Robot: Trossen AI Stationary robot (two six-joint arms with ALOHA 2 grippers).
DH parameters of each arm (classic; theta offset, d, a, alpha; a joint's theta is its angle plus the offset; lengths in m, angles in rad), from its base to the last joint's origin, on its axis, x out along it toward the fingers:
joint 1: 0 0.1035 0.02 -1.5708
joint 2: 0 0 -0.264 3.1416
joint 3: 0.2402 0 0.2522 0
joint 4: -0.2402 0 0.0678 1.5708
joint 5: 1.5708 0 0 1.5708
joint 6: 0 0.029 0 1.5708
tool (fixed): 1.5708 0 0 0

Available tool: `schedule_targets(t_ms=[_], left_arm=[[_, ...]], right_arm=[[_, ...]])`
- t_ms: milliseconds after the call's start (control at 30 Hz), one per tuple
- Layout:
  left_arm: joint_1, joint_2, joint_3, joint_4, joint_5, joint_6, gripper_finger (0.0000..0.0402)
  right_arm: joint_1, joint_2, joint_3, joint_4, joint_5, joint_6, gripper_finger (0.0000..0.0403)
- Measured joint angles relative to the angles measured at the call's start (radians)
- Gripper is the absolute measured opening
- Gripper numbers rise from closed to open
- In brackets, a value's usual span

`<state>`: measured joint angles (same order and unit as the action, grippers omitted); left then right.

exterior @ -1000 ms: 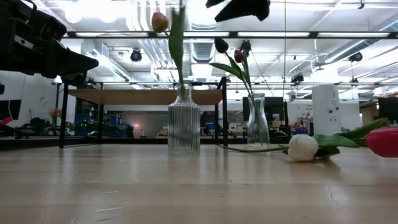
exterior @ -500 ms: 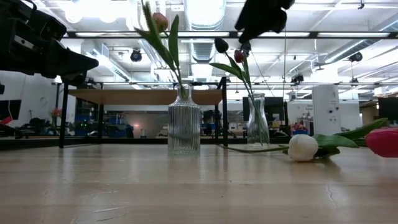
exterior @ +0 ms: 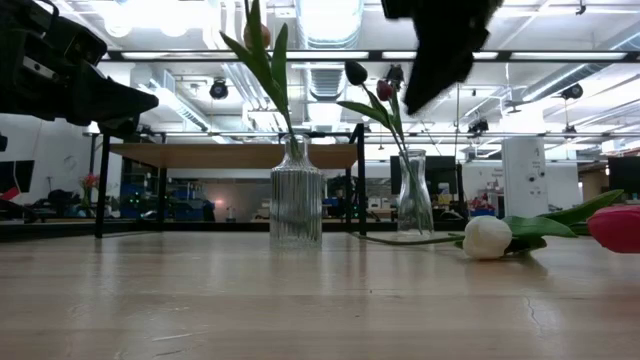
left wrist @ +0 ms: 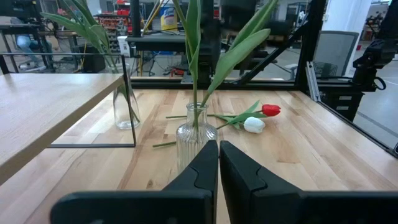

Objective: Pick and place flowers into a vace then onto a shelf
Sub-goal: Put the red tulip into the bottom transparent vase

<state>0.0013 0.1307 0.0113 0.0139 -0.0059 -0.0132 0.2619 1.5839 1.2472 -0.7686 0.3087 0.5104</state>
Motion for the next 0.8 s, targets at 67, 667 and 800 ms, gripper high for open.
schedule_targets(t_ms=[67, 667, 800], left_arm=[[0.0, 0.0, 0.0, 0.0, 0.0, 0.0, 0.0], [0.0, 0.0, 0.0, 0.0, 0.0, 0.0, 0.0], [0.0, 0.0, 0.0, 0.0, 0.0, 0.0, 0.0]], right_arm=[[0.0, 0.022, 0.001, -0.048, -0.017, 0.033, 0.0219], [-0.034, 0.128, -0.01, -0.222, -0.023, 0.307, 0.0219], [-0.02, 0.135, -0.01, -0.129, -0.03, 0.083, 0.0219]])
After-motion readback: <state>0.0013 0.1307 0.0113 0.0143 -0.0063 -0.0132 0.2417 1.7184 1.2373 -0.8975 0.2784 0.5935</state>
